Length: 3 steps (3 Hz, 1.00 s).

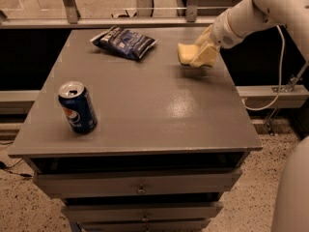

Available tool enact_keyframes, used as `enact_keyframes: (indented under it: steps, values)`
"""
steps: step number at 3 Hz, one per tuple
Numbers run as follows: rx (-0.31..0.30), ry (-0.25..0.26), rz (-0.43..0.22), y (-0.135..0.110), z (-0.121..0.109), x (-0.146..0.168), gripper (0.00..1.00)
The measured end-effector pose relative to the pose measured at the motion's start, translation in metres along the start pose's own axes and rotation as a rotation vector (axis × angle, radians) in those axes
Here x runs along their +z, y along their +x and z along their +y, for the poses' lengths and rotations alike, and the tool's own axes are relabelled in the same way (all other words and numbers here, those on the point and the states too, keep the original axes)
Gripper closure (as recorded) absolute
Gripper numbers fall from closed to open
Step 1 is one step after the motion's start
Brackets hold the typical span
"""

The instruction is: Move sponge near blue chip bag

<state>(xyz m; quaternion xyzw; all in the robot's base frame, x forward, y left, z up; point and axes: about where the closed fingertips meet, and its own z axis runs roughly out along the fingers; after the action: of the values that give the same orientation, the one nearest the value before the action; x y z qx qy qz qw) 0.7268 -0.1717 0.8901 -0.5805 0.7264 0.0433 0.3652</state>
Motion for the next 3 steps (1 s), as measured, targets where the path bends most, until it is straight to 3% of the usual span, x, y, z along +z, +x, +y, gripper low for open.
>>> enact_keyframes:
  steps: [1, 2, 3]
  values:
    - [-0.032, 0.042, -0.025, -0.010, -0.033, 0.018, 1.00]
    - [-0.048, 0.051, -0.099, -0.044, -0.052, 0.044, 1.00]
    - [-0.031, 0.022, -0.145, -0.068, -0.050, 0.062, 1.00]
